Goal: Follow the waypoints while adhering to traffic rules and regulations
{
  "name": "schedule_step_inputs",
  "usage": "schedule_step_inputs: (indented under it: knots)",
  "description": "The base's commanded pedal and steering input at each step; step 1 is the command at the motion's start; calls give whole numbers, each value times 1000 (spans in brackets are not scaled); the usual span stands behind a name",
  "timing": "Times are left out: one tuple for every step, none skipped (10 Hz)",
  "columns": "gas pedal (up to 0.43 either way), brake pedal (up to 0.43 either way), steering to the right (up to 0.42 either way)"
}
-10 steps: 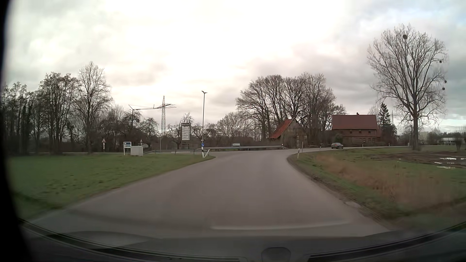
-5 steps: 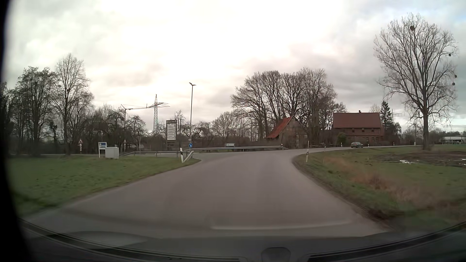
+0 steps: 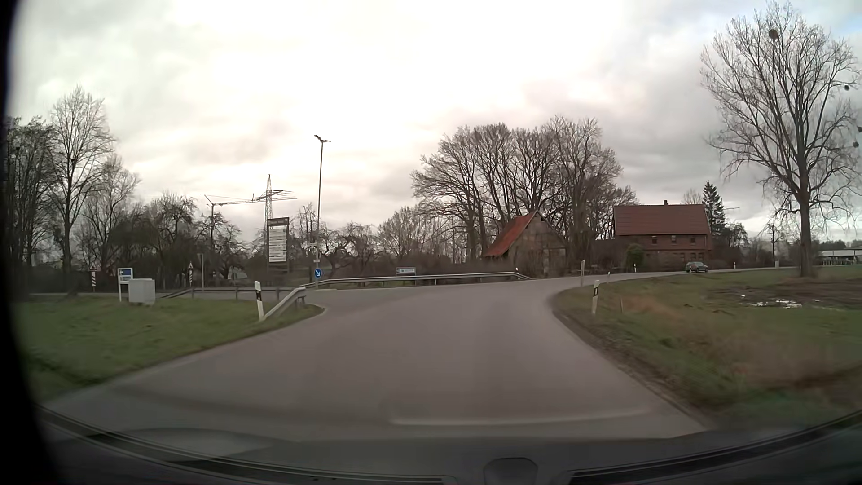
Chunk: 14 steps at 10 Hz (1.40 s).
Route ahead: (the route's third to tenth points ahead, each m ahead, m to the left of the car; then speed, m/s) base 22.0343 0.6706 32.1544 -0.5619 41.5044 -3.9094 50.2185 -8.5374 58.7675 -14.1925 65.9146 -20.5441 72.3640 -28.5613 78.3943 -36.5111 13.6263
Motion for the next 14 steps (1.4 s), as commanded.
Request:
schedule_step_inputs:
  knots:
    - [169, 0, 20]
    - [169, 0, 22]
    - [169, 0, 26]
    - [169, 0, 29]
    - [169, 0, 31]
    - [177, 0, 33]
    - [177, 0, 33]
    - [177, 0, 33]
    - [177, 0, 33]
    - [177, 0, 33]
    - [177, 0, 34]
    - [177, 0, 37]
    - [177, 0, 39]
    - [177, 0, 41]
